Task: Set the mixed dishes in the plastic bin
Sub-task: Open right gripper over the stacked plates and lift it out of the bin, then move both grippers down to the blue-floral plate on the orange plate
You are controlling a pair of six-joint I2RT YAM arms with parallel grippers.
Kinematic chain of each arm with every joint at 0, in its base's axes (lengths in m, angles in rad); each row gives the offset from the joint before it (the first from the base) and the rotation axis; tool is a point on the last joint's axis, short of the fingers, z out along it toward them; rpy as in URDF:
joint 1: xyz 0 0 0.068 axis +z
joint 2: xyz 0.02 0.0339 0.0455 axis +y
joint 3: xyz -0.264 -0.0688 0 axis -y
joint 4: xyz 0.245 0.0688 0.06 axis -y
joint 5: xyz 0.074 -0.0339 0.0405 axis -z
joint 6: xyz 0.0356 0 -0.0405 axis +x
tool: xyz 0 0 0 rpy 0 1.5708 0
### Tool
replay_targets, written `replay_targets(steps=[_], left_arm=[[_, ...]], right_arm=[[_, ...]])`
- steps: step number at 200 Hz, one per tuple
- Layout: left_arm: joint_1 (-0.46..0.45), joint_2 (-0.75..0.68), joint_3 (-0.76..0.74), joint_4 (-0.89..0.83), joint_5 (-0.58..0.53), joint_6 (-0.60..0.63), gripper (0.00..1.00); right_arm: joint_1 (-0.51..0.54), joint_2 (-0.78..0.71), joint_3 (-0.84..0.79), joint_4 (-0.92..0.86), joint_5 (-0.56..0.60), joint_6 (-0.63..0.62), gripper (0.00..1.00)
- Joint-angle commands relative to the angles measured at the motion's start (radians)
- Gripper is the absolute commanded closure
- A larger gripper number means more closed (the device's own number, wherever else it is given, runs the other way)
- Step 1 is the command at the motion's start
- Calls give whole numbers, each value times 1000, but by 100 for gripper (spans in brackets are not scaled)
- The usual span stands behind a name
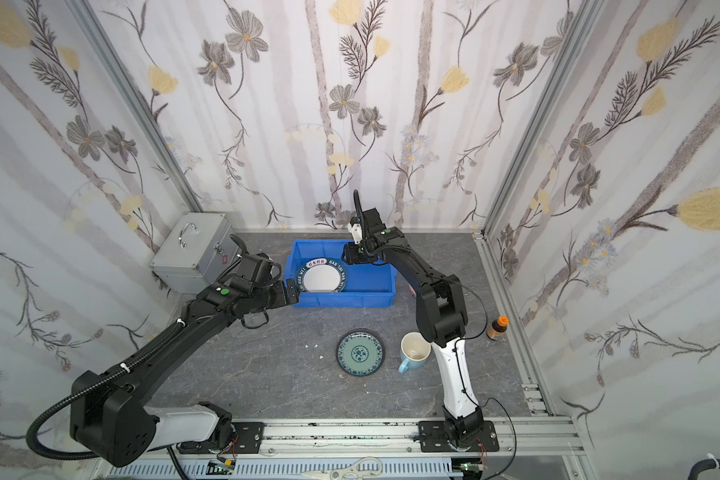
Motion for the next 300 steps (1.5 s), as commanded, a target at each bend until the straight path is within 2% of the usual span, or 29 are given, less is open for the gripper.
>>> replay_targets(steps=[1,51,63,80,123,162,198,214,249,300], left_arm=[[-21,-36,-59,18,8,-25,1],[-174,-100,-220,77,-1,-92,8],[-219,-99,-248,93,-3,-103,13],[-280,-90,-272,112,-17,-120,18],[-385,-60,-298,161,-37,-137,20],[-433,-31,-306,181,-42,-143,19],[-440,-52,-332,180,-64,-151,18],[-441,-82,-351,179,-78,-157,16],[-441,-102,-363,170,-77,-154,15],[-440,-44,-360,216,-21,-147,17]], right_arm=[[21,-125,-139,21,40,-26,53],[90,-518,-627,110,112,25,56],[112,-594,-720,109,143,45,57],[152,-685,-821,98,193,77,57],[268,-836,-980,97,275,176,57],[337,-831,-1024,96,343,226,55],[339,-739,-984,81,394,216,45],[338,-653,-949,74,407,209,40],[316,-568,-907,66,417,208,40],[292,-549,-921,61,395,218,40]])
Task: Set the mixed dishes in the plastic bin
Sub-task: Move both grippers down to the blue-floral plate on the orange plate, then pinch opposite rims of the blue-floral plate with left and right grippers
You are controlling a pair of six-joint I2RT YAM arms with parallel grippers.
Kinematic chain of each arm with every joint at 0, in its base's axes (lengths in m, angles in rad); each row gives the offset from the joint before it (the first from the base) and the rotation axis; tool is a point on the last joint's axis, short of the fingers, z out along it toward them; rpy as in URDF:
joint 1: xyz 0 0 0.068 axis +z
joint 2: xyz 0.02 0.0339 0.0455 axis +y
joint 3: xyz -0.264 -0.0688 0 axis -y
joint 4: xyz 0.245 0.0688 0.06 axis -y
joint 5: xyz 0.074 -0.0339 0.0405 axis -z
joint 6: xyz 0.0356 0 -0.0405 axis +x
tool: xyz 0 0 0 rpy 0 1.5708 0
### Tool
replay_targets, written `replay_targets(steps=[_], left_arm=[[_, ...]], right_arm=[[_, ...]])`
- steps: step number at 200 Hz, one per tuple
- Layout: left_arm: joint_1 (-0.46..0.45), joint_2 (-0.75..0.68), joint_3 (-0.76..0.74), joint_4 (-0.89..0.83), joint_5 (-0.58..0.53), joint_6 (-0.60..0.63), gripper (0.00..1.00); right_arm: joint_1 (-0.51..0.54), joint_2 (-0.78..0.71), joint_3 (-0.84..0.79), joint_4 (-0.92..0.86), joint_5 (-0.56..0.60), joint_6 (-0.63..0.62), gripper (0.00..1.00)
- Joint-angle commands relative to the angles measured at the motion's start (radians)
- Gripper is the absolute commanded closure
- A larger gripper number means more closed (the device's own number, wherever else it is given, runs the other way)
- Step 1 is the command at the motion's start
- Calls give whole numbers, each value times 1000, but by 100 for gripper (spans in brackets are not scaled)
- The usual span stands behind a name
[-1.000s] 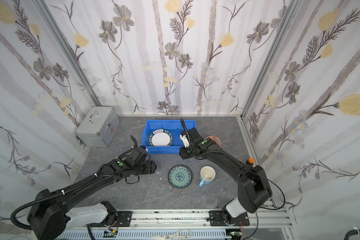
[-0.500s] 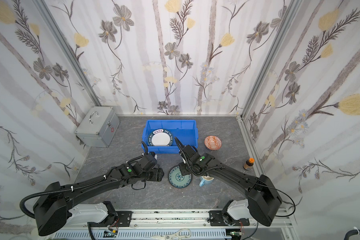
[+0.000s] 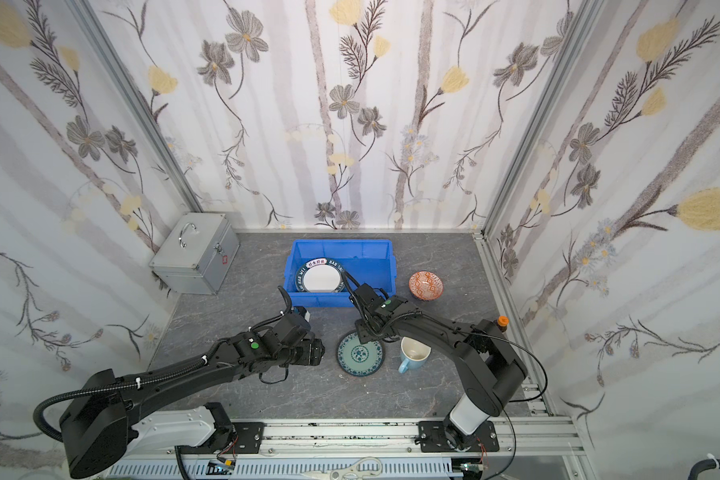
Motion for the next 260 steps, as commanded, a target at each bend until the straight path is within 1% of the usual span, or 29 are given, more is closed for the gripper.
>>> replay_targets(steps=[1,41,110,168,191,214,241,260], left_arm=[[0,21,0,37,20,-2,17],[0,32,4,55,27,6,18],[0,13,-9,50,25,7,18],[-1,-1,-14,43,18,3,18],[0,-9,-18,34,13,4,18],[0,-27,-36,26,11,-2,19],[0,-63,-62,8,8,-13,23],[0,-80,-74,-11,15,-16,26]], right_arm=[[-4,12,-3,10,0,14,40],[-4,49,-2,10,-40,9,39],[-21,70,-28,46,-90,12,31],[-15,64,-46,79,-163,20,35],[3,63,-39,92,-186,30,35],[28,93,-17,102,-208,34,36],[54,116,15,97,-205,39,38],[54,90,9,95,-186,45,39]])
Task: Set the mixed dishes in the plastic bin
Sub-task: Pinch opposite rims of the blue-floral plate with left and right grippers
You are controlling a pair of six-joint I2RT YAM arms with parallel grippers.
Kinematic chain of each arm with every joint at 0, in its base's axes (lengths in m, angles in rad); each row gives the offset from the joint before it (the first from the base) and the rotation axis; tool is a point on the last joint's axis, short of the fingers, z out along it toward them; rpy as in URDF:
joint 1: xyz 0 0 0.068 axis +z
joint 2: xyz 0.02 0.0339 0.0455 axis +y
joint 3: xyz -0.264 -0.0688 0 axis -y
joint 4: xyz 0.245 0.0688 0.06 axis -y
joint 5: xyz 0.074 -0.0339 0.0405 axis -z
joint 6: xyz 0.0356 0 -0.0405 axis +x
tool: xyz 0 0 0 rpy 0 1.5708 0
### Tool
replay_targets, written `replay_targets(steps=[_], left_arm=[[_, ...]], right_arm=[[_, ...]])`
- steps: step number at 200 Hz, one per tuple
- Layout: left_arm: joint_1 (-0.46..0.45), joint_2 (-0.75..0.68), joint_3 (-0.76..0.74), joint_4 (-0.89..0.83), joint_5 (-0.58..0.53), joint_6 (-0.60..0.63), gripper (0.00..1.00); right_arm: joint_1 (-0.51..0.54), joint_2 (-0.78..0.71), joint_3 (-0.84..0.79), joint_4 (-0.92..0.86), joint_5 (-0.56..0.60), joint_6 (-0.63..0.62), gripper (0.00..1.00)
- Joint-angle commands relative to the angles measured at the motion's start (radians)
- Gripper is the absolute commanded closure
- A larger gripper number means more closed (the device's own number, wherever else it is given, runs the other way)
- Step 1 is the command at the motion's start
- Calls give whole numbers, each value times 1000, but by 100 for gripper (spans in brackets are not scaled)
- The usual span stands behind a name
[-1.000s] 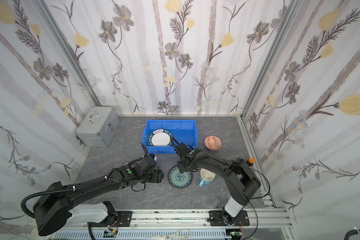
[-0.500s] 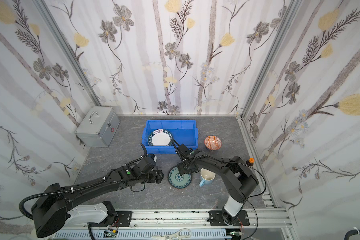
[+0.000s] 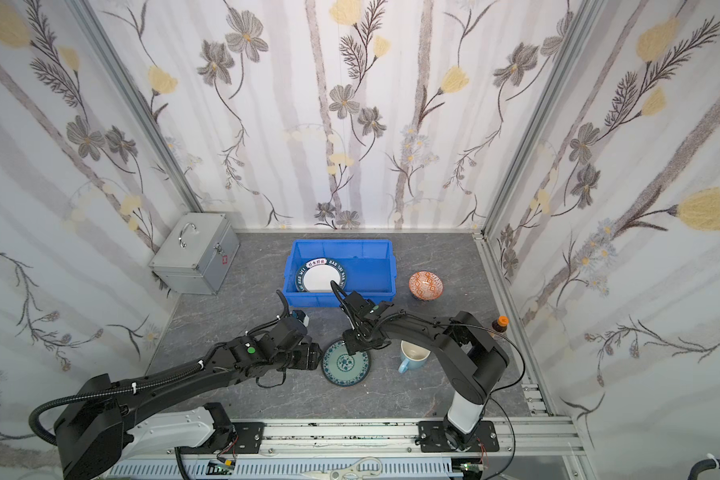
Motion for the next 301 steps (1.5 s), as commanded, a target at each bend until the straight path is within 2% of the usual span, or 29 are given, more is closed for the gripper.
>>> replay_targets(steps=[1,35,89,192,246,301], left_arm=[[0,-17,-10,-29,-13,-16,26],[-2,-18,-6,-53,-5,-12,36],[-37,10,32,-81,0,-14,63],[-99,124,40,-37,-4,-48,79],[-107,156,45,-18,-1,-49,83],[-107,211,46,8,3,-44,91]], right_arm=[[0,-22,4,28,14,21,39],[0,-113,-38,7,46,40,41],[15,-180,-134,15,25,72,52],[39,-222,-221,87,2,102,66],[39,-210,-225,97,-1,101,67],[39,-202,-225,101,-4,98,67]])
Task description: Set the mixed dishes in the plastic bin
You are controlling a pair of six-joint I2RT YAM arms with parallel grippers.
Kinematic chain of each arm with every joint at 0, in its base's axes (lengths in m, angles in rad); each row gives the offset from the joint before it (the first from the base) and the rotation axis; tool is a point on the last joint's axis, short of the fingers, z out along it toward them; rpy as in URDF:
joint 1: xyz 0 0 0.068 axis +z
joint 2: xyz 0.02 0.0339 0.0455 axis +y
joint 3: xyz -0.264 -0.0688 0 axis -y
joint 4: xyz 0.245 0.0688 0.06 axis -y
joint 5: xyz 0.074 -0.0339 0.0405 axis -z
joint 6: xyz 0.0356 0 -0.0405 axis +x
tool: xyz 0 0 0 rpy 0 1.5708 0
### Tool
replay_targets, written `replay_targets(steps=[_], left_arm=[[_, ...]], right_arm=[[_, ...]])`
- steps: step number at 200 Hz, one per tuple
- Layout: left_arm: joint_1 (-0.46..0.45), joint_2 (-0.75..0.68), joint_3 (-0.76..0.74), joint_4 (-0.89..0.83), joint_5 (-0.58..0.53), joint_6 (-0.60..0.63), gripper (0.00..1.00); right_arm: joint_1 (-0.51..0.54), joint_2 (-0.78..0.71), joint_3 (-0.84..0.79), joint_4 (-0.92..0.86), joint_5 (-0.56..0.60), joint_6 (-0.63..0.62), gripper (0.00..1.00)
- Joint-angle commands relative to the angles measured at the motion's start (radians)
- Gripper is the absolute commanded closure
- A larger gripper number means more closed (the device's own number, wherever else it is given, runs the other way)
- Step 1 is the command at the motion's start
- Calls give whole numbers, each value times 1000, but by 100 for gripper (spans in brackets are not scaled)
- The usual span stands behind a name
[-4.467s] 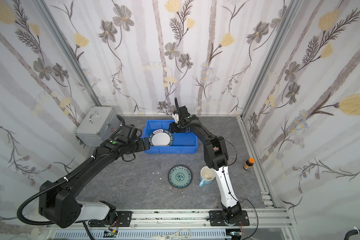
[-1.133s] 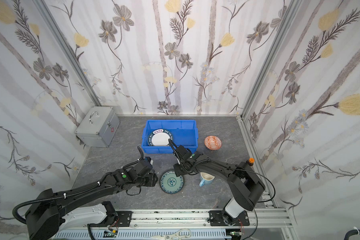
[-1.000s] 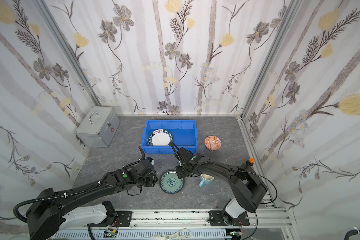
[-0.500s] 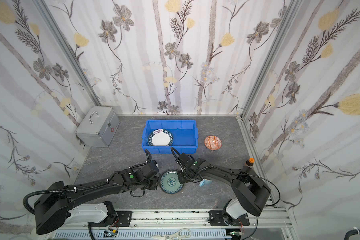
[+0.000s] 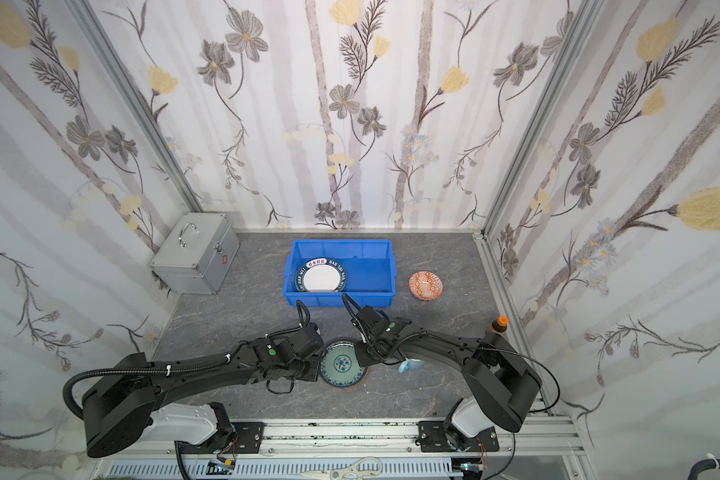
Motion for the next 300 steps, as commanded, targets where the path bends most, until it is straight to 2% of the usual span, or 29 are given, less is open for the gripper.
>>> replay_targets(steps=[1,110,182,300], left_arm=[[0,24,8,33,2,-8,91],[0,63,16,43,0,-3,95],[1,-84,-20,-44,-54,-12,89],[1,-81,-12,13,-8,-21,91]], right_arm=[[2,11,-1,34,-13,9,67],[-2,30,10,37,-21,1,67],[-2,34,19,37,-21,-3,67],[-2,30,29,26,-16,-1,67]])
